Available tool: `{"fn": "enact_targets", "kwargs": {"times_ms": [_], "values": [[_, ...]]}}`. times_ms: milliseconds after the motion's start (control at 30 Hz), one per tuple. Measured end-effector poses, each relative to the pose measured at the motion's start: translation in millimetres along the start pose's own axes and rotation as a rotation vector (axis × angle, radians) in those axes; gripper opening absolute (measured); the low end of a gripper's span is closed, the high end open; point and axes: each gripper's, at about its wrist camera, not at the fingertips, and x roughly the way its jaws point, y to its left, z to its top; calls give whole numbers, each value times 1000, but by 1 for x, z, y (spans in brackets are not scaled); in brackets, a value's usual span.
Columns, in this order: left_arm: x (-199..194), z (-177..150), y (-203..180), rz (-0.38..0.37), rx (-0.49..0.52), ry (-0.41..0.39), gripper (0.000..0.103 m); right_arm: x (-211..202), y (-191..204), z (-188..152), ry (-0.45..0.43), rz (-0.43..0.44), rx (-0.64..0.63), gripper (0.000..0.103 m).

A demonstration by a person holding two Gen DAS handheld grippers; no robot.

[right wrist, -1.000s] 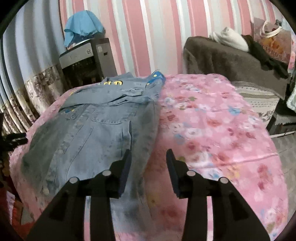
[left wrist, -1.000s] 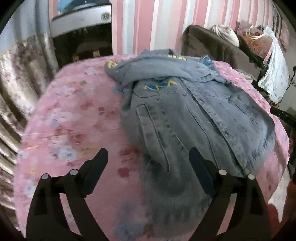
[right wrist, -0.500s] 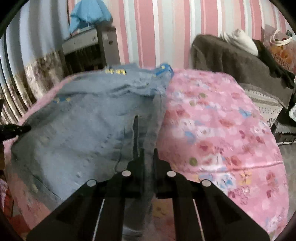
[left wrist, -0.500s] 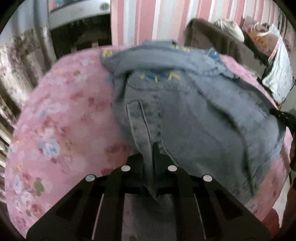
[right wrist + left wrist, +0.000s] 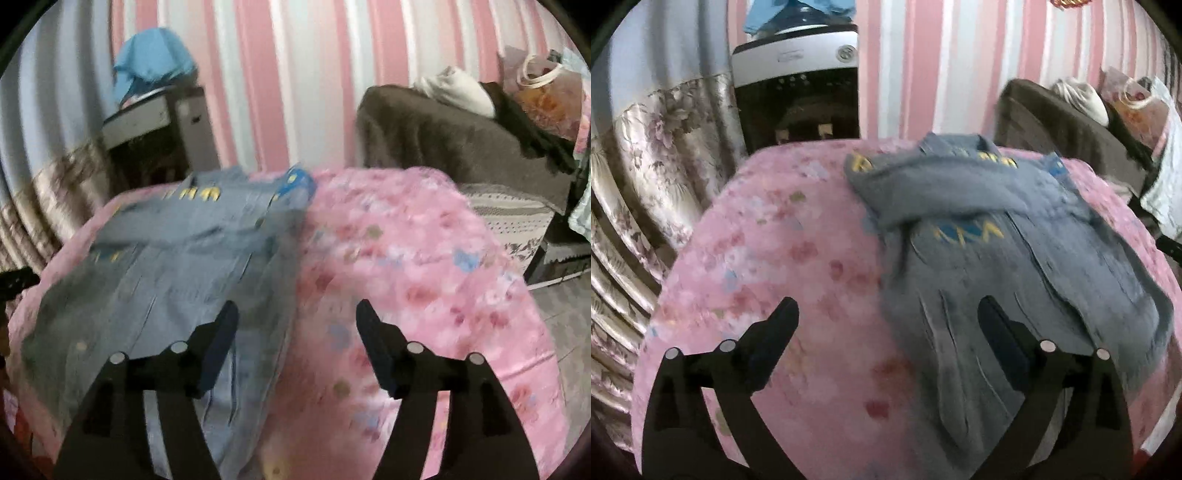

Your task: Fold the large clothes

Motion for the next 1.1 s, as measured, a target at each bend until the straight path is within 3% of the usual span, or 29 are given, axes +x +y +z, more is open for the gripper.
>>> {"fn": "enact_targets", "kwargs": {"times_ms": [133, 333, 500, 700, 867, 1000, 1100], "values": [[11, 27, 6, 8, -17, -31, 100, 10, 3, 26, -47, -26, 5, 81], [32, 55, 6, 34, -8, -36, 100, 24, 11, 55, -94, -90, -51, 92], [47, 76, 7, 35, -4, -43, 100, 42, 16, 72, -65, -87, -72, 97], [70, 98, 3, 14, 27, -47, 100, 75, 29, 89, -17, -41, -119, 97], [107, 118, -4, -34, 56, -18, 100, 117, 48, 103, 46, 20, -177, 96], [138, 127, -14, -31, 105, 8, 100, 151, 57, 110, 103, 66, -186, 95], [159, 130, -17, -14, 119, 22, 100, 179, 62, 110, 160, 78, -193, 83]]}}
